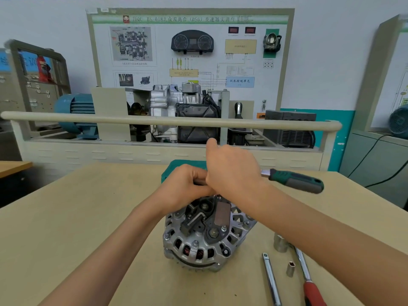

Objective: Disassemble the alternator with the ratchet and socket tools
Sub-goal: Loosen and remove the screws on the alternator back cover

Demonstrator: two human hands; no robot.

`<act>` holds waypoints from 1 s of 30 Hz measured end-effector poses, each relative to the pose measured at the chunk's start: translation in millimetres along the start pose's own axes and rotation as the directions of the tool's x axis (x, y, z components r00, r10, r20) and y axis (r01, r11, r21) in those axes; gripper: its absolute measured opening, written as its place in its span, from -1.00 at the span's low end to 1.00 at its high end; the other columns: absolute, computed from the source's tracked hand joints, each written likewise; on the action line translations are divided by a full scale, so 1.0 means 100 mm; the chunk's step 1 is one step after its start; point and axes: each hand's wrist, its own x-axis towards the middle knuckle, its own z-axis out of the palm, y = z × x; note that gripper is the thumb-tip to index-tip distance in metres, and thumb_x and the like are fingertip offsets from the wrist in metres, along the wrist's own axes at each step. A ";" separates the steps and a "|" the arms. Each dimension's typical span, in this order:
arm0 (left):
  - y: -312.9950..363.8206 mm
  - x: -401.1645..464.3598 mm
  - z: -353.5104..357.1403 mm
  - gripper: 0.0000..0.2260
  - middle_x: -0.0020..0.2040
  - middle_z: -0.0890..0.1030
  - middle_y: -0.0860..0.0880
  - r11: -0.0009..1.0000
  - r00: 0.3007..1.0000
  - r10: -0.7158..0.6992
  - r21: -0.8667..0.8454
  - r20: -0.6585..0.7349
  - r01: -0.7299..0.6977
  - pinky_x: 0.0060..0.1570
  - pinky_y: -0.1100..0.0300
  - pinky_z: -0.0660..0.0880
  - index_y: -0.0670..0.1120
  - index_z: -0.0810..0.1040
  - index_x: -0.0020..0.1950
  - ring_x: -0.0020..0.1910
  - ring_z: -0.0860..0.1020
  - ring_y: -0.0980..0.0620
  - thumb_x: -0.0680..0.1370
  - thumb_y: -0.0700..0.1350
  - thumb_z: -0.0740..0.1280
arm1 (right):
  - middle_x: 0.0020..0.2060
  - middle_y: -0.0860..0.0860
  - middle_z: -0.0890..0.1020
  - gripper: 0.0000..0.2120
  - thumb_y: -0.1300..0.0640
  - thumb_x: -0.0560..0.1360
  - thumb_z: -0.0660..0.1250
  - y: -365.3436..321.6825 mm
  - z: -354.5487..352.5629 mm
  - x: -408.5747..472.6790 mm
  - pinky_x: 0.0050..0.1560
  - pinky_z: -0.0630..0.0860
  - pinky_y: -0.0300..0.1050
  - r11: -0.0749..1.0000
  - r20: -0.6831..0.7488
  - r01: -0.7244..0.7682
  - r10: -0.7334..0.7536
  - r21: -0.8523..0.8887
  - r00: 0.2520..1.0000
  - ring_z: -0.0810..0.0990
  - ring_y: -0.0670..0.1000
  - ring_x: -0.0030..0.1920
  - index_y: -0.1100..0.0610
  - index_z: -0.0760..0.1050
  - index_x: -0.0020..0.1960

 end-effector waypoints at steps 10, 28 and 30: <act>-0.02 0.01 -0.03 -0.86 -0.13 0.67 0.20 0.999 0.997 0.024 -0.025 0.073 -0.022 -0.10 0.50 0.41 0.04 0.63 -0.10 -0.09 0.59 0.30 0.46 -0.21 0.43 | -0.42 -0.04 0.40 -0.60 0.09 0.51 0.17 0.27 -0.12 0.08 -0.49 0.15 -0.13 0.782 0.079 0.613 -0.608 -0.109 0.790 0.31 0.04 -0.46 0.09 0.27 0.33; 0.03 -0.01 -0.02 -0.62 -0.43 0.61 0.18 1.000 0.999 0.019 0.003 0.030 -0.019 -0.35 0.50 0.35 0.20 0.59 -0.41 -0.43 0.48 0.34 0.45 -0.27 0.42 | -0.17 0.11 0.56 -0.62 0.20 0.44 0.27 0.02 -0.03 0.01 -0.49 0.10 -0.14 0.999 0.021 0.038 -0.038 -0.038 0.999 0.44 0.08 -0.37 0.25 0.28 0.21; 0.02 -0.01 -0.02 -0.73 -0.35 0.65 0.19 1.000 0.999 0.019 -0.004 0.035 -0.019 -0.28 0.52 0.37 0.16 0.62 -0.29 -0.35 0.54 0.34 0.44 -0.23 0.43 | -0.40 0.02 0.38 -0.60 0.17 0.45 0.25 0.09 -0.05 0.03 -0.51 0.03 -0.13 0.972 0.007 0.222 -0.222 -0.079 0.975 0.21 0.01 -0.49 0.20 0.27 0.25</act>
